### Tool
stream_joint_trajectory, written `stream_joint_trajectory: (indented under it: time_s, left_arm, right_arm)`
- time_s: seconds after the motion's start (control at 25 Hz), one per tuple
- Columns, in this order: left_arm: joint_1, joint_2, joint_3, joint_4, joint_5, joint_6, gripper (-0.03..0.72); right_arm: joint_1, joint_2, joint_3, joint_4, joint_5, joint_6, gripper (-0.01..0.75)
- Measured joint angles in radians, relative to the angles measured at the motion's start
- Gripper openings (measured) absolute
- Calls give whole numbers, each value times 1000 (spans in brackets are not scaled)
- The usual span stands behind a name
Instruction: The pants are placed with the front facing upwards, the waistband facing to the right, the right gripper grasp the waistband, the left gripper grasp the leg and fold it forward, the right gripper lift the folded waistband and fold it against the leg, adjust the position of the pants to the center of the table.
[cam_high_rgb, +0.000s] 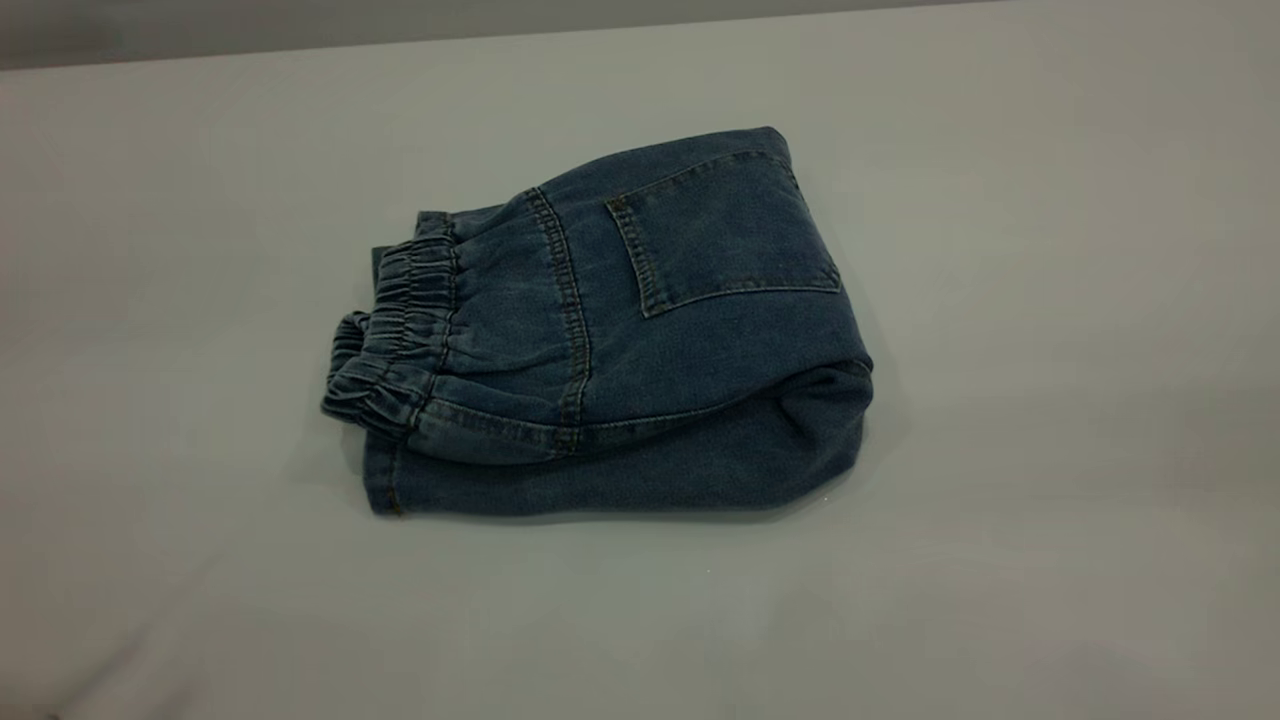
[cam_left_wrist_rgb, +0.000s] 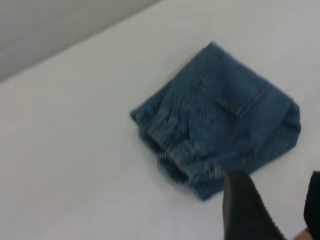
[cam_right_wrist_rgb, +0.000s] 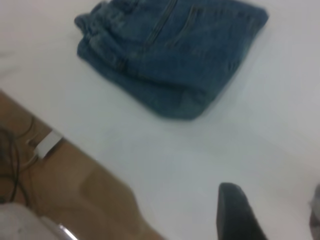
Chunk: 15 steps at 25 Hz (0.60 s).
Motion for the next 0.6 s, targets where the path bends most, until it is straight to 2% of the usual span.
stream_joint_trajectory:
  time_s: [0.28, 0.44, 0.6]
  left_arm:
    - [0, -236, 172, 114, 25, -128, 299]
    - [0, -378, 259, 124, 18, -212, 299]
    - [0, -495, 336, 214, -2, -334, 299]
  right_arm:
    - [0, -6, 8, 26, 106, 0, 269]
    - [0, -6, 22, 27, 76, 0, 269]
    - [0, -6, 25, 25, 75, 8, 271]
